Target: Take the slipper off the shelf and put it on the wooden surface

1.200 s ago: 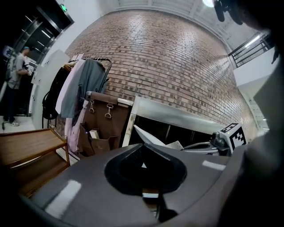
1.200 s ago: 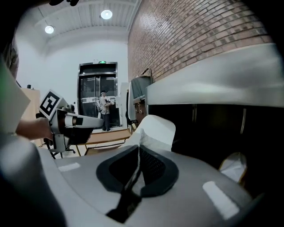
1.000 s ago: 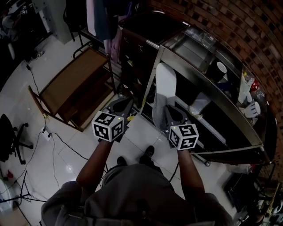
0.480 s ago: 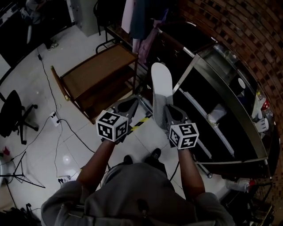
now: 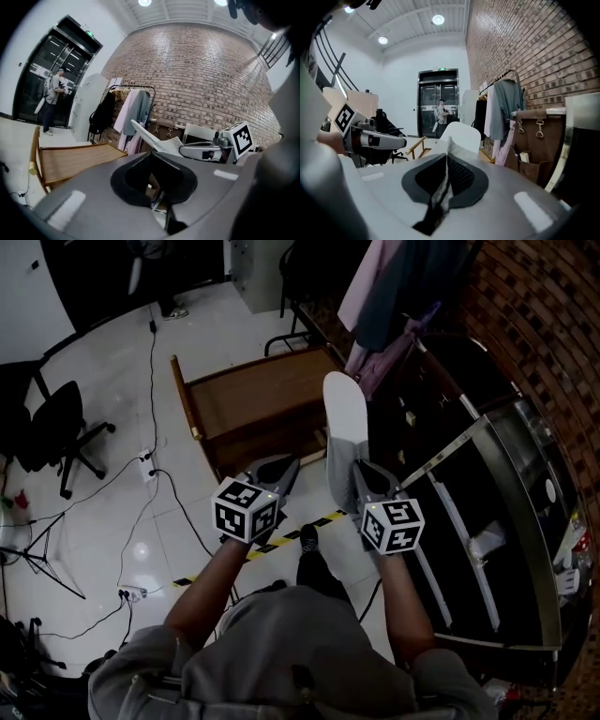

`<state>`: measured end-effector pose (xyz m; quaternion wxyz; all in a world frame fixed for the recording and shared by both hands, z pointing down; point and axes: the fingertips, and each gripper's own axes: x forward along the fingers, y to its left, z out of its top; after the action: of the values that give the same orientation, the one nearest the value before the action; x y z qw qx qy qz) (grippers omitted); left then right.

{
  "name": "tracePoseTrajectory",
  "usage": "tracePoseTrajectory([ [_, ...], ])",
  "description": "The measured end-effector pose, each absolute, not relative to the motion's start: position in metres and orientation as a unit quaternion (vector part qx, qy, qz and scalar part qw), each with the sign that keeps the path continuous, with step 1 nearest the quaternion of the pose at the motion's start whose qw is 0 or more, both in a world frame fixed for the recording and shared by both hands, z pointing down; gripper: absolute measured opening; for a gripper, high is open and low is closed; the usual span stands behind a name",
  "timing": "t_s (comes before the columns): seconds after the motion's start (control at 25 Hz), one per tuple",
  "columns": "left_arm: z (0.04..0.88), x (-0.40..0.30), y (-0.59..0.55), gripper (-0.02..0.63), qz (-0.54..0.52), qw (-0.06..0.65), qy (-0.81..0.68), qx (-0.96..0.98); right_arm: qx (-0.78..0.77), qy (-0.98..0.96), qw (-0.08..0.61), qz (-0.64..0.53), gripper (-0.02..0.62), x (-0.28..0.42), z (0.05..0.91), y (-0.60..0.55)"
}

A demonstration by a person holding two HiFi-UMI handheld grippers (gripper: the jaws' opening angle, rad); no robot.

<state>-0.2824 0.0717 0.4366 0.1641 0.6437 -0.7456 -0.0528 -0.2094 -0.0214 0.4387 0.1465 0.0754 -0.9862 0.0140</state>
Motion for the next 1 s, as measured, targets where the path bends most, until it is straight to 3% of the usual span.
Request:
tracePoseTrajectory([
  [0.64, 0.456, -0.446, 0.063, -0.006, -0.069, 0.168, -0.828, 0.531, -0.054, -0.987, 0.148, 0.002, 0.006, -0.406, 0.453, -0.047],
  [1.0, 0.489, -0.52, 0.027, -0.006, -0.069, 0.194, -0.845, 0.494, -0.091, -0.977, 0.19, 0.005, 0.006, -0.5, 0.503, -0.082],
])
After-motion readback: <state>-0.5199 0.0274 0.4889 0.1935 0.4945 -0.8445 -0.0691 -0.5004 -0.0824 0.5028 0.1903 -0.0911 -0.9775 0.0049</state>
